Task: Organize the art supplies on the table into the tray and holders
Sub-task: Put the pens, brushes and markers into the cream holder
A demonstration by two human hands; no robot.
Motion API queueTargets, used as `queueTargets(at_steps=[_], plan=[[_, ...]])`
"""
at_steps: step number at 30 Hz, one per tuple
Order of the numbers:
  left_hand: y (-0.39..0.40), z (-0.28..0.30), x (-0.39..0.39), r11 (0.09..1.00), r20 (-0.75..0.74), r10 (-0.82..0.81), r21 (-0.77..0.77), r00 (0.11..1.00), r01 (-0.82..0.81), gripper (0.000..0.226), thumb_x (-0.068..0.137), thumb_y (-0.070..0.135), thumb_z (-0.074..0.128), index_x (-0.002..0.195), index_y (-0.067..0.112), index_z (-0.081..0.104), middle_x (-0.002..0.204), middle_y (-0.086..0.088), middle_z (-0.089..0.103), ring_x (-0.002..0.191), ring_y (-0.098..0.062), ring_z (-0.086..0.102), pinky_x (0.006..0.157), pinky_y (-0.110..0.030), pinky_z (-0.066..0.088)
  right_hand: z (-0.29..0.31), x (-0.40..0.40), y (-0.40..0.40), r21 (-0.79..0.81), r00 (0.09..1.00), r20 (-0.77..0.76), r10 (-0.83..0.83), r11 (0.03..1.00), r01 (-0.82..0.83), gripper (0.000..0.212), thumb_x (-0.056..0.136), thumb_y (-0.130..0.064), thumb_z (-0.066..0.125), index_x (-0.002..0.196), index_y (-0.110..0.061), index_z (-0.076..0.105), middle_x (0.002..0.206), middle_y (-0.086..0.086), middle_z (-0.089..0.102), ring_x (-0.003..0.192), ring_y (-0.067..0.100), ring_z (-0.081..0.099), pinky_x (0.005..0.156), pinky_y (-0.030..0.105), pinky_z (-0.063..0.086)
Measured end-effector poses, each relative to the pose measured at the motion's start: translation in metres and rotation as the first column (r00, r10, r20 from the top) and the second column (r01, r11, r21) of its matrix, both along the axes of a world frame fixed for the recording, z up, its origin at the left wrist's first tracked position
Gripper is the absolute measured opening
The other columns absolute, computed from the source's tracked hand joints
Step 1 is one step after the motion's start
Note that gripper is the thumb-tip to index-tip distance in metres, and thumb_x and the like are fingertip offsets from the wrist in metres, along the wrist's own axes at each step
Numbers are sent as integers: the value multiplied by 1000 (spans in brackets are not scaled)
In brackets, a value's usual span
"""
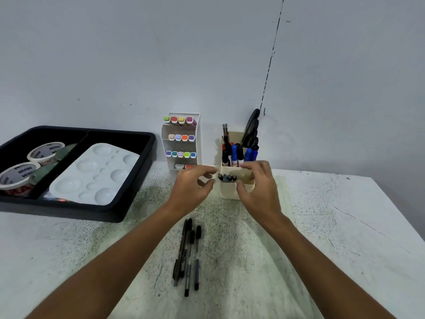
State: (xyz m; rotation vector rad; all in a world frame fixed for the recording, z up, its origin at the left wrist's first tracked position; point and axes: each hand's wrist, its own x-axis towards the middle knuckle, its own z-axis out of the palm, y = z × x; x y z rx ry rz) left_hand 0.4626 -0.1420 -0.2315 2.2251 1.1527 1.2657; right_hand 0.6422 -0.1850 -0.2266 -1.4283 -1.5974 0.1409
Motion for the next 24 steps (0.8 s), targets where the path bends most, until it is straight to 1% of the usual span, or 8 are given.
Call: queueTargets(at_steps=[2,4,7,9,11,13,18,24], plan=[[-9,-10,-18,999,-54,35,5,998,-35,23,78,1,75,100,8,72,89,4,69,74,-2,62,62,-16,54,-4,-8,-13,182,997,39,63,981,-69,19,84,-7,61,102,-6,63,100,-1,51,76,-5,46,67,4,40],[-17,-21,-37,996,-155,49,-69,987,-61,23,78,8,77,100,13,72,90,6,67,76,1,57,64,-19,48,-16,-18,-24,162,972,76,224,959,-233,15,86,-11,56,96,-4,64,91,-2,53,71,-2,45,64,8,43],[-21,-40,-62,964,-359,-17,-253,933,-79,48,76,37,76,118,18,67,104,3,62,93,-8,52,84,-31,45,-35,-37,-32,-247,895,85,437,880,-406,30,86,-20,60,114,-12,65,88,-5,57,67,-2,46,64,23,44],[-23,-49,-73,913,-459,-85,-390,884,-115,81,66,65,64,134,22,56,110,5,52,107,-13,44,94,-34,42,-42,-49,-31,-551,855,109,507,747,-373,55,86,-31,66,136,-18,52,102,2,62,85,10,56,75,28,44],[-24,-55,-81,883,-501,-118,-447,857,-140,98,58,78,53,140,24,49,109,7,44,110,-13,39,98,-36,40,-42,-56,-26,-667,824,160,543,675,-316,74,82,-42,71,145,-19,39,124,5,61,112,22,56,90,33,46],[-23,-57,-84,883,-534,-137,-447,834,-141,100,57,80,53,141,26,46,107,7,40,108,-12,36,98,-38,38,-39,-60,-22,-714,810,152,567,629,-307,78,78,-44,74,144,-20,39,128,6,60,117,25,56,95,39,47],[-19,-53,-82,858,-570,-222,-499,791,-119,82,62,70,64,137,42,47,110,6,34,110,-12,29,100,-36,33,-34,-62,-18,-769,838,79,541,568,-294,57,70,-35,82,119,-14,62,98,2,68,90,20,64,81,39,54],[-17,-47,-78,816,-449,-244,-574,859,-68,66,65,47,84,125,34,58,119,3,42,116,-12,32,97,-31,34,-33,-53,-17,-758,876,-11,483,567,-322,60,68,-25,85,119,-15,55,85,-6,56,77,14,57,57,23,42]])
